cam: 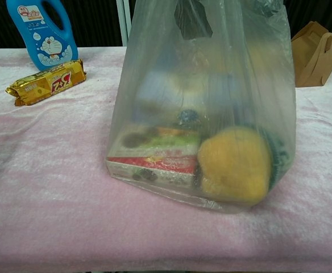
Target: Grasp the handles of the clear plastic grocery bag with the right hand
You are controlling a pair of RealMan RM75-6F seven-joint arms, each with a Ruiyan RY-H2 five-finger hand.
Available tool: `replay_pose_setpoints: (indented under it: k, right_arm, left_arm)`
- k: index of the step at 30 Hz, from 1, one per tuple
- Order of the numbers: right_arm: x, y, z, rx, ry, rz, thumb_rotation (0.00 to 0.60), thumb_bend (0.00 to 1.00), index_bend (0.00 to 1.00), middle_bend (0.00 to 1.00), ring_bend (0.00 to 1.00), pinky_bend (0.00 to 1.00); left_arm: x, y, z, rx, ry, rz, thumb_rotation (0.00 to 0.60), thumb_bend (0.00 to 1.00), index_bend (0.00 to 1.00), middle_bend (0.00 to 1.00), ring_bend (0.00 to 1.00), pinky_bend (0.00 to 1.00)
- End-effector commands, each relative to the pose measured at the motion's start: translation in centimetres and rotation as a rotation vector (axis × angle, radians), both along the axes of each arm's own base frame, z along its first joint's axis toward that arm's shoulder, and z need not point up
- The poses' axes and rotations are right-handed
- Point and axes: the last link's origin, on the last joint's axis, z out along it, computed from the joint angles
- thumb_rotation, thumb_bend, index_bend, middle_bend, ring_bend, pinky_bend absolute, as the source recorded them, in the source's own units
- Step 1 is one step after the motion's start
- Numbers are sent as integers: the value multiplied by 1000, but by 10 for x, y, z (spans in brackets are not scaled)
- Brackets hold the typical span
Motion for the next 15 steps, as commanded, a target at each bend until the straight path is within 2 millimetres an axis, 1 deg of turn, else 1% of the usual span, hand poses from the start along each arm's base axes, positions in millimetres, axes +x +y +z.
replay_pose_setpoints:
  k: [1, 9, 15]
  right_arm:
    - [1, -1, -1, 4, -9, -1, 600, 171, 186, 169, 226, 195]
    - [5, -2, -5, 25, -32, 7, 600, 173, 185, 185, 243, 205]
    - [11, -6, -12, 67, -76, 8, 600, 173, 185, 211, 266, 241]
  left_arm:
    - [0, 0, 0, -1, 0, 2, 600, 0, 0, 0, 0, 0]
    - [0, 1, -1, -2, 1, 4, 600, 0, 0, 0, 0, 0]
    - [0, 1, -1, -3, 0, 5, 600, 0, 0, 0, 0, 0]
